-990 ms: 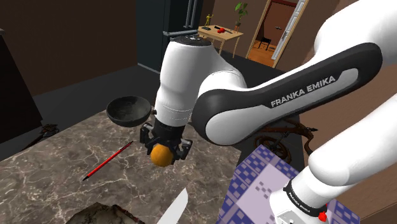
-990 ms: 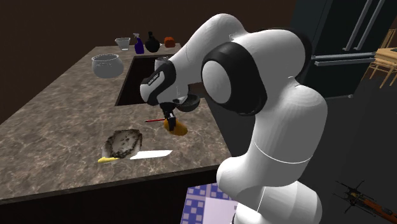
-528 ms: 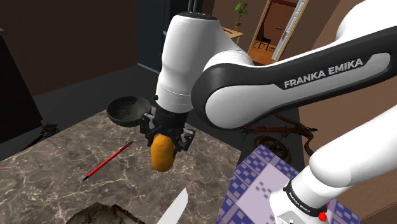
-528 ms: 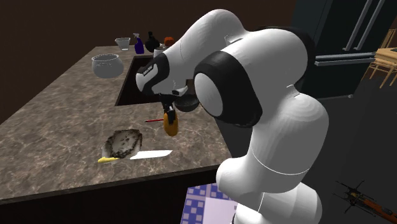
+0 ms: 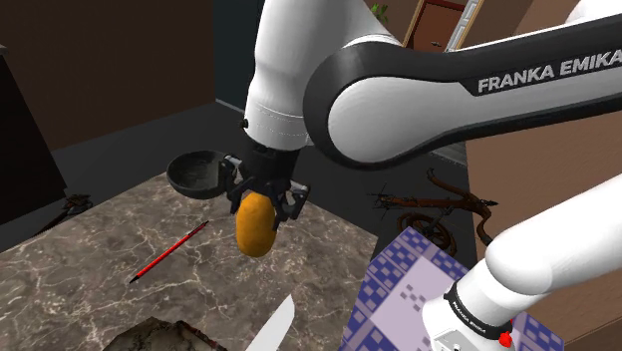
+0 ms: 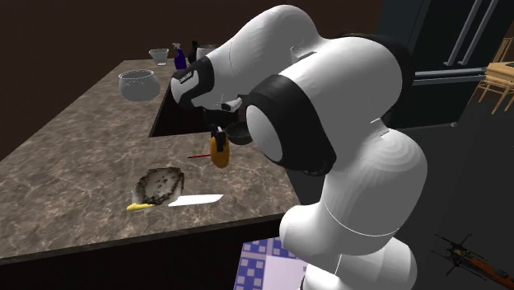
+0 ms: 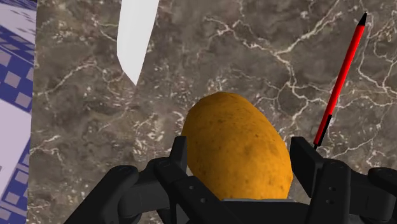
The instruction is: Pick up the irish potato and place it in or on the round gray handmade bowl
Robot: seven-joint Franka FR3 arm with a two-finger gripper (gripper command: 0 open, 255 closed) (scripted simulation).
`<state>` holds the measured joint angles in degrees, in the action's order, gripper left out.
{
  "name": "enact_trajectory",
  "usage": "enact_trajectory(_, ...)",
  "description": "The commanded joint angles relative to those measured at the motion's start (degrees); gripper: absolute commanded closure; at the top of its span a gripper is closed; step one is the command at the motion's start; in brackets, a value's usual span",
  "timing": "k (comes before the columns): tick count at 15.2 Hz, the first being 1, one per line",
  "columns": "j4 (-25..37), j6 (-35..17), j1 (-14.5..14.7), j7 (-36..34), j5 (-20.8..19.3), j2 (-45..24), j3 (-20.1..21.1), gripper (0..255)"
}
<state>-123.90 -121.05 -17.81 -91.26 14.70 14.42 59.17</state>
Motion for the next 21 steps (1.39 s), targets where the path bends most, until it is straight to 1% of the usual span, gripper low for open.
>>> enact_trajectory(1,0.9,1.7,0.4,0.5,0.6,0.9,-0.9,255)
enact_trajectory(5,3.1,4.7,0.7,0.9,1.1,2.0,-2.0,255)
enact_trajectory(7,6.6,4.2,-2.6,-1.0,-3.8,-3.7,0.7,255)
enact_trajectory(9,10.5,4.2,-5.2,-4.0,-10.3,-10.4,3.6,255)
enact_trajectory(10,12.7,4.5,-5.9,-5.9,-14.2,-14.3,4.6,255)
enact_trajectory(11,14.9,5.1,-5.8,-7.8,-18.2,-18.3,5.2,255)
enact_trajectory(12,17.3,5.9,-5.0,-9.6,-22.0,-22.1,4.9,255)
enact_trajectory(13,19.8,6.9,-3.4,-10.9,-25.2,-25.5,3.9,255)
enact_trajectory(15,25.2,9.1,0.2,-12.4,-30.3,-31.3,1.4,255)
enact_trajectory(18,34.1,12.8,5.5,-12.8,-35.8,-38.8,-2.4,255)
enact_trajectory(21,44.5,17.1,10.9,-11.9,-40.0,-45.9,-5.9,255)
